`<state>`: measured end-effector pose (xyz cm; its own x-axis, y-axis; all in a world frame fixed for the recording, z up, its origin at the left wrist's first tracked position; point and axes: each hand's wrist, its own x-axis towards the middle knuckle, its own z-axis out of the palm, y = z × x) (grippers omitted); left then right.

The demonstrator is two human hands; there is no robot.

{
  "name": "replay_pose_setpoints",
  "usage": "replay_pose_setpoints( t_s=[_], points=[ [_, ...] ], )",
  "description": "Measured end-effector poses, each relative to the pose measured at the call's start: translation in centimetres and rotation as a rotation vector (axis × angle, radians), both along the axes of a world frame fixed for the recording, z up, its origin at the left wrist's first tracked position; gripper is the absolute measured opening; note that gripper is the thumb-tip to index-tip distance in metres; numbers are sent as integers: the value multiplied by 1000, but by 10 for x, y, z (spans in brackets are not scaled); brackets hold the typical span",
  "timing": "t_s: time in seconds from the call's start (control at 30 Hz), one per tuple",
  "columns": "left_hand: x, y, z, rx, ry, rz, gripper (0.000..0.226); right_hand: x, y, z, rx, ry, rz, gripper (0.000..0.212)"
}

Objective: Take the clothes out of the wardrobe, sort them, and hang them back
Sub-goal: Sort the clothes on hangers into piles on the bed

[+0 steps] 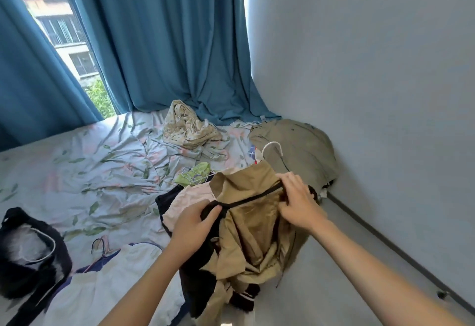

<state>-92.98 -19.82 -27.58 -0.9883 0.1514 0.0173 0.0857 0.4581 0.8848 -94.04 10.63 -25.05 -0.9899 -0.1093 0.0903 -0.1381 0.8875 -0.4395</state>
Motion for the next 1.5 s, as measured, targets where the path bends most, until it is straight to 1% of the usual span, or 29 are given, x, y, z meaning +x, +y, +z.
replay_pose_setpoints(
  t_s=[0.07, 0.13, 0.17, 0.2, 0.23, 0.27, 0.33, 0.43, 0.47, 0.5, 0.57, 0.6, 0.67, 0.73, 0.83, 0.9, 0.97, 1.1, 1.2, 1.27, 1.37, 1.5],
  points=[
    [9, 11, 16, -41, 18, -29, 25, 21, -12, 27, -109, -45, 6, 42],
    [13, 23, 28, -69, 37, -45, 26, 33, -23, 49, -299, -67, -28, 36],
    [14, 28, 32, -80, 50, -42, 28, 35, -25, 56, -412, -68, -61, 39],
    [14, 34, 35, -84, 62, -40, 29, 35, -26, 60, -516, -57, -102, 48],
    [14, 40, 37, -81, 71, -40, 29, 36, -25, 64, -589, -50, -142, 57],
    [15, 47, 39, -79, 77, -41, 29, 34, -24, 67, -631, -45, -177, 62],
    [16, 63, 42, -88, 90, -42, 29, 30, -19, 75, -651, -11, -244, 57],
    [18, 94, 44, -124, 115, -44, 33, 16, -5, 85, -640, 125, -373, 24],
    [20, 106, 42, -138, 128, -37, 35, 10, 1, 88, -616, 182, -421, 25],
    [22, 118, 40, -153, 139, -23, 37, 3, 10, 89, -583, 219, -466, 32],
    [27, 144, 35, -155, 136, 4, 40, -9, 30, 93, -539, 235, -538, 41],
    [29, 159, 32, -141, 132, 1, 41, -15, 43, 94, -565, 228, -564, 44],
    [30, 181, 30, -117, 115, -33, 41, -22, 64, 96, -738, 146, -618, 43],
    [24, 203, 31, -103, 108, -54, 39, -27, 90, 98, -902, 73, -670, 38],
    [4, 231, 39, -89, 102, -34, 30, -33, 127, 93, -961, 56, -630, 37],
    [-11, 250, 42, -72, 130, -43, 28, -37, 149, 86, -969, 38, -554, 41],
    [-24, 269, 40, -54, 152, -62, 31, -38, 171, 78, -948, 1, -454, 44],
    [-44, 310, 34, -104, 157, -112, 55, -35, 216, 82, -942, -44, -287, 50],
    [-55, 337, 33, -142, 120, -210, 79, -34, 251, 84, -1000, -60, -251, 54],
    [-62, 355, 34, -171, 144, -297, 93, -33, 273, 83, -1035, -68, -233, 55],
    [-76, 385, 32, -196, 202, -414, 103, -29, 299, 86, -1075, -92, -213, 56],
    [-101, 428, 26, -212, 210, -562, 116, -26, 329, 92, -1090, -147, -141, 58]
  ],
)
